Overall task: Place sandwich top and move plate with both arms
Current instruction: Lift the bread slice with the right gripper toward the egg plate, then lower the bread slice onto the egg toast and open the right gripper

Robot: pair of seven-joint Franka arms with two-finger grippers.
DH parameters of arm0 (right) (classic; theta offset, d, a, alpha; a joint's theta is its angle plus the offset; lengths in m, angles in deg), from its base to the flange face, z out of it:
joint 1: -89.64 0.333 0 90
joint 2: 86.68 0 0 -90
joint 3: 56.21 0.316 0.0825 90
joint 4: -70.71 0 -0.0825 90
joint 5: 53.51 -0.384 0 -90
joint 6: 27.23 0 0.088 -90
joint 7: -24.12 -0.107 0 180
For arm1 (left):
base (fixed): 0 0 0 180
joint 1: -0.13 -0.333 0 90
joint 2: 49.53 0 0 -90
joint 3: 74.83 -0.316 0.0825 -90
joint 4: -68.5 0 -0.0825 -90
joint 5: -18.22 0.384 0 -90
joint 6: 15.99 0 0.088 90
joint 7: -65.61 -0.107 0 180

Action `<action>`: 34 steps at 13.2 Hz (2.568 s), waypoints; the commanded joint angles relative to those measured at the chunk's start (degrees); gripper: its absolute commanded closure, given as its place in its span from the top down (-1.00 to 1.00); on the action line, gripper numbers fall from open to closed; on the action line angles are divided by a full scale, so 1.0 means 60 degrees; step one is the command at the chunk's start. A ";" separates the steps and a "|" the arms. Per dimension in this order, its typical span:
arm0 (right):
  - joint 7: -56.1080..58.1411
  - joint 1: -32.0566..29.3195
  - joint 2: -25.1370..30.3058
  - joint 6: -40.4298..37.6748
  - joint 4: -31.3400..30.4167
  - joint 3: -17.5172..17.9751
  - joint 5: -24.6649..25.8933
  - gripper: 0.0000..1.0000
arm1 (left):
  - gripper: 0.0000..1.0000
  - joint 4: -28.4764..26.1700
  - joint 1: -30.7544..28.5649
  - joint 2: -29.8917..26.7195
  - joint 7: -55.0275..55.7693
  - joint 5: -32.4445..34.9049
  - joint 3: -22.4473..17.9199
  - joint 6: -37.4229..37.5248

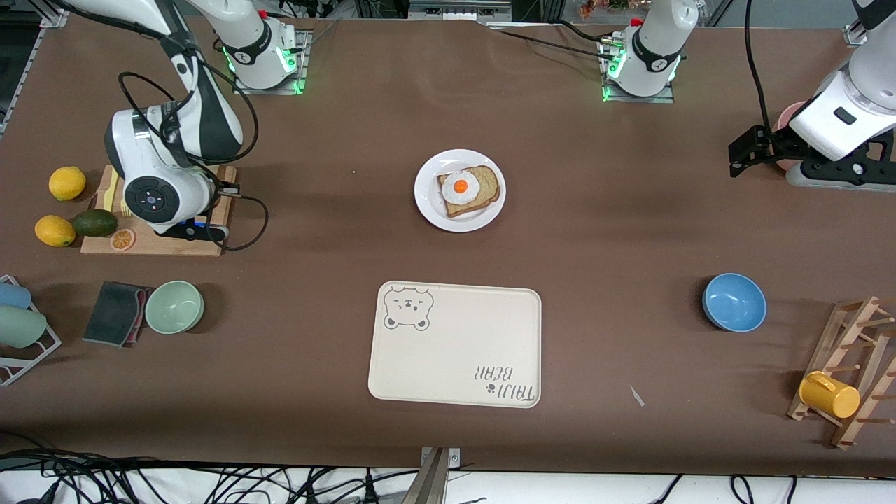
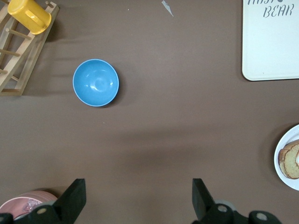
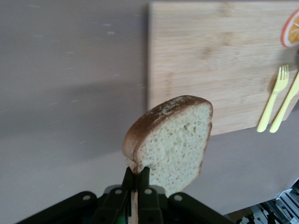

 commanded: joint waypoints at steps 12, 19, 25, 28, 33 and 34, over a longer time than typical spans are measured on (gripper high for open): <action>-0.8527 0.1106 -0.2127 0.0745 0.3580 0.1335 -0.6326 -1.00 | 1.00 0.0041 0.0018 -0.0034 0.0046 -0.0183 -0.0032 0.0111; -1.2053 0.2654 -0.2800 0.2213 0.3973 0.1349 -0.7226 -1.00 | 1.00 0.0041 0.0018 -0.0034 0.0046 -0.0183 -0.0032 0.0111; -1.4081 0.3859 -0.3592 0.3968 0.4122 0.1334 -0.7181 -1.00 | 1.00 0.0041 0.0018 -0.0034 0.0046 -0.0168 -0.0032 0.0111; -1.4361 0.4151 -0.3725 0.4103 0.3917 0.1320 -0.7123 -1.00 | 1.00 0.0041 0.0018 -0.0034 0.0046 -0.0183 -0.0032 0.0111; -1.4904 0.4344 -0.3725 0.4044 0.3741 0.1305 -0.7109 -1.00 | 1.00 0.0041 0.0018 -0.0034 0.0046 -0.0183 -0.0032 0.0111; -1.4845 0.4300 -0.3725 0.4044 0.3726 0.1262 -0.7094 -1.00 | 1.00 0.0041 0.0018 -0.0034 0.0046 -0.0168 -0.0032 0.0111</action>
